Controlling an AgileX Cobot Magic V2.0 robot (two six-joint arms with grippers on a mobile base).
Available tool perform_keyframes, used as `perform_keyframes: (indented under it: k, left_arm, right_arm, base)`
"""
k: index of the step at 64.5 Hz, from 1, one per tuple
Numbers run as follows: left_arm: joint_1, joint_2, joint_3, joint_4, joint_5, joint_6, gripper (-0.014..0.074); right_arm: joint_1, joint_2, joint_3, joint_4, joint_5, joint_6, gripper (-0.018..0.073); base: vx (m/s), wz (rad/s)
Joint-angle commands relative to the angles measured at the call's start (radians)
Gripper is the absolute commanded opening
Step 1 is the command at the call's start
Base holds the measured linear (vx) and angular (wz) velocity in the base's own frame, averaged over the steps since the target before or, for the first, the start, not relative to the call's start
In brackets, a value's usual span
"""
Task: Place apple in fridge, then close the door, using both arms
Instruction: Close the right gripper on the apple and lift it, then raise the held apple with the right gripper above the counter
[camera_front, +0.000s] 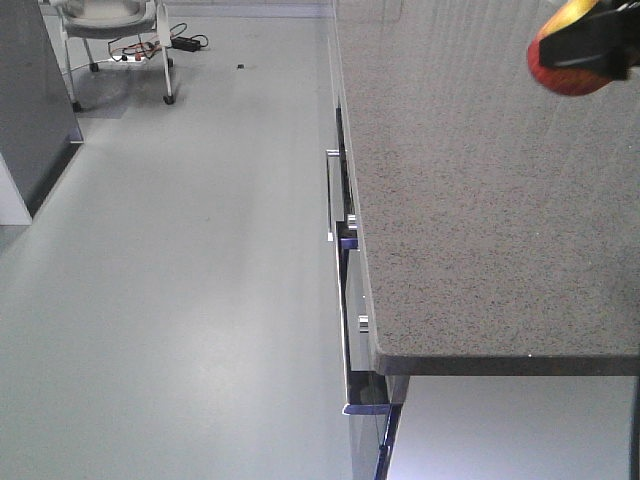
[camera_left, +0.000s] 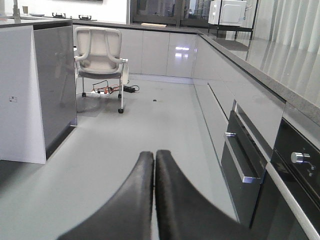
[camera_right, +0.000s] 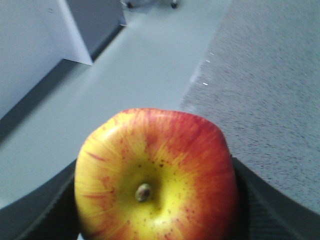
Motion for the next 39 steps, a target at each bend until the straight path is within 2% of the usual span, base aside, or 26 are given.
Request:
perform_keyframes:
  k: [1, 13, 39]
  left_arm:
    - [-0.004, -0.014, 0.028, -0.003, -0.068, -0.009, -0.0006]
    - [-0.004, -0.014, 0.028, -0.003, -0.068, -0.009, -0.0006]
    - [-0.004, -0.014, 0.028, -0.003, -0.068, -0.009, -0.0006]
  right_arm:
    - [-0.002, -0.099, -0.031, 0.070, 0.061, -0.013, -0.0006]
    - [-0.002, -0.210, -0.031, 0.089, 0.158, -0.001, -0.0006]
    - [-0.002, -0.314, -0.031, 0.089, 0.167, 0.005, -0.0006]
  base:
    - [0.00, 0.00]
    - [0.00, 0.00]
    - [0.00, 0.00]
